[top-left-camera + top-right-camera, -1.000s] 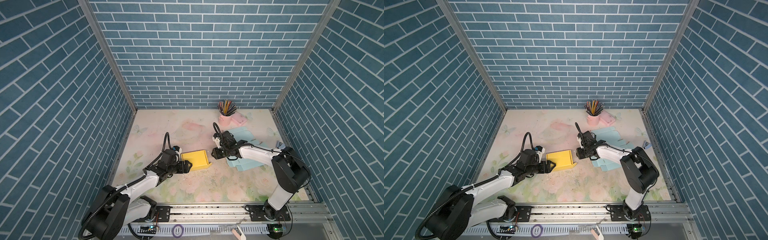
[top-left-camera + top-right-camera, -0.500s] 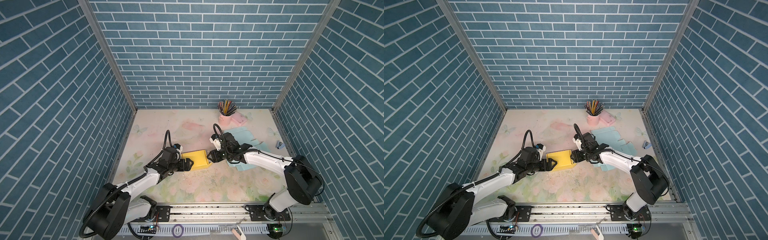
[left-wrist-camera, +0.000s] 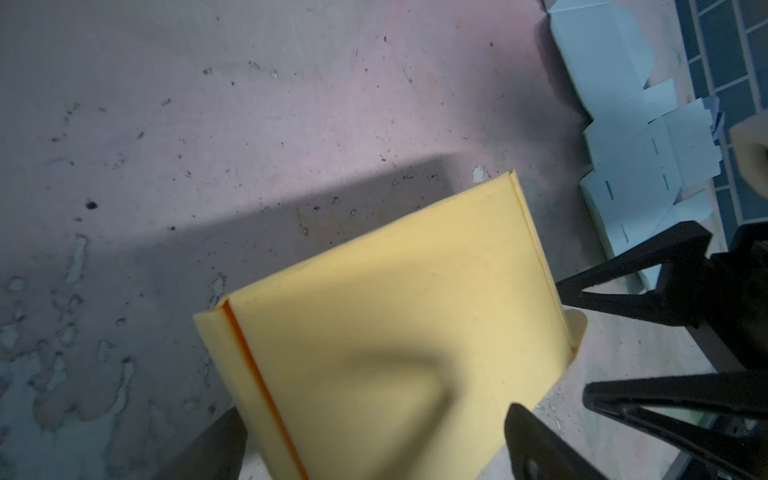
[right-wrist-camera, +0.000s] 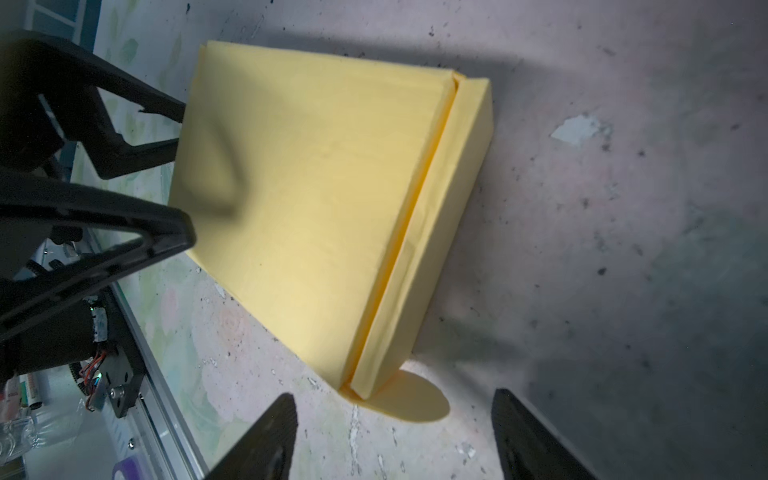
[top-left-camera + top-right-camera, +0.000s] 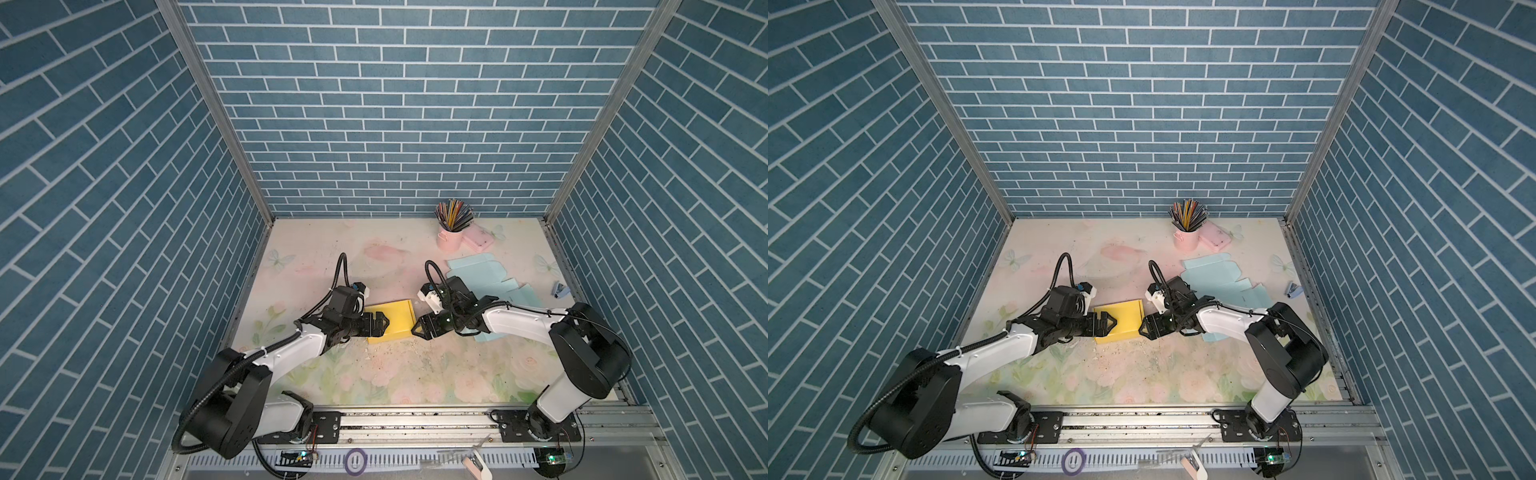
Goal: Fold the paper box
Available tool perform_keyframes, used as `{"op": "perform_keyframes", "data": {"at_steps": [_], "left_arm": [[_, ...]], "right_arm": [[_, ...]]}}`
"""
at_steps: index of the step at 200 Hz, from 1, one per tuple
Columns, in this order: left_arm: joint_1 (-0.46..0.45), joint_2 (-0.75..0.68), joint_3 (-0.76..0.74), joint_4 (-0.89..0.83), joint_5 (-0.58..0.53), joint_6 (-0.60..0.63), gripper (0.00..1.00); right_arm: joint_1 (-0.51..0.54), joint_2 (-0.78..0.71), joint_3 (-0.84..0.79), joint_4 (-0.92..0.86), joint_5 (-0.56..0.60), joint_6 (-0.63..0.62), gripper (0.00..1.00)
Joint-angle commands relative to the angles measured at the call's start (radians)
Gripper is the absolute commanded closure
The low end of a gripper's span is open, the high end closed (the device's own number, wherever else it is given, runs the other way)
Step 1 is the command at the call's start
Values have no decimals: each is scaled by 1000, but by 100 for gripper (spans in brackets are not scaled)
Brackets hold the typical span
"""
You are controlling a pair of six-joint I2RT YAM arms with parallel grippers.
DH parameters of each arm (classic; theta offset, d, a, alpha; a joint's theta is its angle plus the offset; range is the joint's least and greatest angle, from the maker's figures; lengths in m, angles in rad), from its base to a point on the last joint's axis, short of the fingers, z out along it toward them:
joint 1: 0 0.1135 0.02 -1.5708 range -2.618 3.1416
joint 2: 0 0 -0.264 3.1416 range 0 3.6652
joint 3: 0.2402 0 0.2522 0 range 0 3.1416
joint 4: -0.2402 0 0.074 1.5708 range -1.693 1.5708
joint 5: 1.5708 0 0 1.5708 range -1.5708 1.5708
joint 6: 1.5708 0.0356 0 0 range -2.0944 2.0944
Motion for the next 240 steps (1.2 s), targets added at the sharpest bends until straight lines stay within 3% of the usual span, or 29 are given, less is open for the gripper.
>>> {"op": "perform_keyframes", "data": {"at_steps": [1,15,46,82,119,159,190,226,240], "left_arm": [[11,37,22,39,7,3,3],[12,65,25,53,9,-4,3],[14,115,20,84,26,-23,5],[13,127,14,97,16,-42,7],[13,151,0,118,3,-60,8],[13,151,-29,148,2,-80,9],[13,141,-33,148,5,-78,10],[13,134,-36,151,8,-74,10],[12,136,-35,152,11,-74,10]], "right_arm": [[-1,24,-12,75,-80,-39,28],[0,42,-10,80,-110,-48,31],[1,57,-21,106,-188,-44,53],[4,-11,-82,176,-273,19,61],[4,-10,-160,429,-378,231,72],[4,30,-223,781,-412,480,80],[4,48,-234,859,-412,532,80],[5,17,-246,734,-363,463,71],[7,-56,-265,613,-296,387,62]]}}
